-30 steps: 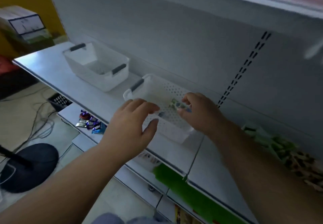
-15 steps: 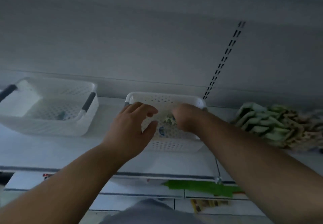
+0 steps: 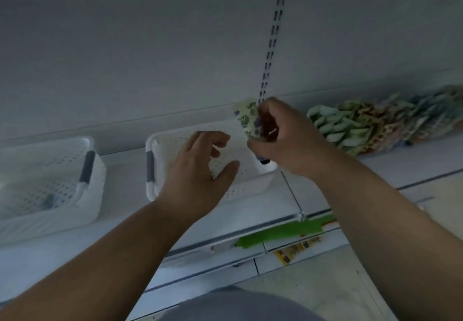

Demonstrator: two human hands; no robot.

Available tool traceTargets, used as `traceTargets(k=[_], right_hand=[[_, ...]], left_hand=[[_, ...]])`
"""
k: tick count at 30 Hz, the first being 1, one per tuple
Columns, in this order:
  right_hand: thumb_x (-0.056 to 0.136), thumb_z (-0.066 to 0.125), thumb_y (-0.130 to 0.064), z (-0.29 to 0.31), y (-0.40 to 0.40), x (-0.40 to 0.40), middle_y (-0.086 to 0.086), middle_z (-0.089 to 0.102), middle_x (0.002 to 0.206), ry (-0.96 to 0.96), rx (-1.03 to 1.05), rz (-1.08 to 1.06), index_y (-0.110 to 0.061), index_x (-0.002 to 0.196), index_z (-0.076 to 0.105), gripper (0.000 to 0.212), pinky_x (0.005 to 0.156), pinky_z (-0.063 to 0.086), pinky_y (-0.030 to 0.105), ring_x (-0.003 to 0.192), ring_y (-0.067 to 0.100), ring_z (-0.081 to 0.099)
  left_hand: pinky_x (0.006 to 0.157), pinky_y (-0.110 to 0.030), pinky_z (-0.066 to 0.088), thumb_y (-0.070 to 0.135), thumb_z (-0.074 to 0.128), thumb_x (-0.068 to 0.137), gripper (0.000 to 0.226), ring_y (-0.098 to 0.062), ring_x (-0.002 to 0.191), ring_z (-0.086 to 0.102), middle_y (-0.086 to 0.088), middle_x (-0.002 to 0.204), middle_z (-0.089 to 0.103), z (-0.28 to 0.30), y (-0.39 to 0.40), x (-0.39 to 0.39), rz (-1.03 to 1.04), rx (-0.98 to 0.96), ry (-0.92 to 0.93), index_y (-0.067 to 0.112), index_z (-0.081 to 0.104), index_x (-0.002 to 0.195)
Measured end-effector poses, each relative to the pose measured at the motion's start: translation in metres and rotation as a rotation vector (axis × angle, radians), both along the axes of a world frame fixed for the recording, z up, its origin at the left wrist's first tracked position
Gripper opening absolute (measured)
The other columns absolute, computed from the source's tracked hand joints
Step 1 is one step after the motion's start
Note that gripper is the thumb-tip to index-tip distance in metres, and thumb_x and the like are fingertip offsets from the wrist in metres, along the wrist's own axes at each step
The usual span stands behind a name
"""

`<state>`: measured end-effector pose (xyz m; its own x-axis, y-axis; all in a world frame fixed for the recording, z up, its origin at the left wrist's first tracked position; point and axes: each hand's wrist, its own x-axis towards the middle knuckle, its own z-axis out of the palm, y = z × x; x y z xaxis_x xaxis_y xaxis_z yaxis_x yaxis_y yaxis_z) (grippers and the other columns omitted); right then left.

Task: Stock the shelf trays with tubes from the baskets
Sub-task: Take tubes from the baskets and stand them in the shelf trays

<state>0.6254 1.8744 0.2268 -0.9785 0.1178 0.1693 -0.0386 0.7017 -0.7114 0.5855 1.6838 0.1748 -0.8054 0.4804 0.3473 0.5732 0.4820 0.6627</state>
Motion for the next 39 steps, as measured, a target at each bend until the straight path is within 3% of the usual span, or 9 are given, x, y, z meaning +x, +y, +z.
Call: traceTargets(k=[3,7,12,16,22,26,32,35,39], right_hand=[[0.075,0.076,-0.027,0.005,0.029,0.040,-0.016,0.057,0.085,0.029,-0.190,-0.179,-0.029,0.097,0.049,0.035,0.061,0.040,0.005,0.073,-0.011,0.055],[0.070,0.078,-0.028,0.009,0.081,0.106,-0.001,0.068,0.099,0.084,-0.325,-0.294,-0.023,0.115,0.051,0.053,0.082,0.055,0.038,0.094,0.013,0.066],[0.078,0.070,-0.043,0.012,0.162,0.203,0.008,0.064,0.086,0.170,-0.259,-0.451,-0.028,0.099,0.053,0.031,0.074,0.052,0.056,0.084,0.032,0.065],[0.091,0.055,-0.044,0.014,0.237,0.271,0.009,0.062,0.081,0.140,-0.119,-0.543,-0.026,0.092,0.053,0.018,0.069,0.051,0.053,0.075,0.026,0.063],[0.086,0.068,-0.033,0.014,0.341,0.329,0.000,0.062,0.072,0.080,-0.011,-0.579,-0.023,0.088,0.064,0.011,0.061,0.049,0.032,0.063,0.008,0.057],[0.083,0.073,-0.028,0.004,0.391,0.319,-0.004,0.062,0.068,0.078,-0.061,-0.524,-0.024,0.089,0.070,0.008,0.055,0.041,0.017,0.058,0.002,0.053],[0.080,0.075,-0.026,-0.012,0.483,0.281,-0.002,0.066,0.070,0.085,-0.084,-0.569,-0.027,0.086,0.069,0.009,0.057,0.047,0.028,0.060,0.010,0.058],[0.085,0.070,-0.029,-0.013,0.529,0.268,-0.010,0.062,0.065,0.046,-0.012,-0.580,-0.029,0.087,0.067,0.003,0.051,0.038,0.015,0.055,0.003,0.052],[0.090,0.063,-0.028,-0.015,0.582,0.241,-0.008,0.060,0.073,0.035,0.106,-0.542,-0.026,0.094,0.068,0.006,0.053,0.034,0.011,0.066,0.006,0.053]], left_hand=[[0.076,-0.007,0.040,0.043,0.064,0.081,0.038,0.003,0.091,0.052,0.019,0.101,0.051,0.006,0.044,0.018,-0.156,0.081,-0.018,0.027,0.054,0.115],[0.078,-0.017,0.044,0.059,0.057,0.078,0.051,0.001,0.094,0.052,0.015,0.107,0.054,0.011,0.119,0.057,-0.406,0.067,-0.032,0.032,0.049,0.122],[0.078,-0.022,0.045,0.060,0.057,0.076,0.046,0.001,0.094,0.051,0.018,0.106,0.053,0.009,0.225,0.123,-0.615,0.063,-0.044,0.038,0.048,0.115],[0.080,-0.012,0.040,0.056,0.061,0.077,0.049,0.003,0.094,0.050,0.016,0.106,0.053,0.006,0.313,0.179,-0.698,0.044,-0.038,0.029,0.053,0.117],[0.082,-0.020,0.044,0.061,0.056,0.078,0.053,0.001,0.097,0.049,0.016,0.109,0.052,-0.003,0.418,0.229,-0.702,-0.038,0.004,0.030,0.050,0.121],[0.083,-0.028,0.048,0.064,0.052,0.077,0.057,-0.002,0.098,0.049,0.014,0.111,0.052,-0.012,0.463,0.226,-0.655,-0.080,0.022,0.031,0.049,0.123],[0.079,-0.017,0.034,0.051,0.062,0.083,0.052,-0.004,0.103,0.047,0.009,0.116,0.053,-0.031,0.554,0.185,-0.606,-0.123,0.006,0.026,0.050,0.126],[0.082,-0.017,0.031,0.052,0.063,0.084,0.056,-0.004,0.108,0.045,0.010,0.122,0.050,-0.043,0.593,0.171,-0.556,-0.158,-0.049,0.026,0.047,0.131],[0.082,-0.013,0.026,0.050,0.064,0.085,0.056,0.000,0.106,0.040,0.011,0.120,0.047,-0.058,0.628,0.159,-0.489,-0.176,-0.089,0.024,0.047,0.131]])
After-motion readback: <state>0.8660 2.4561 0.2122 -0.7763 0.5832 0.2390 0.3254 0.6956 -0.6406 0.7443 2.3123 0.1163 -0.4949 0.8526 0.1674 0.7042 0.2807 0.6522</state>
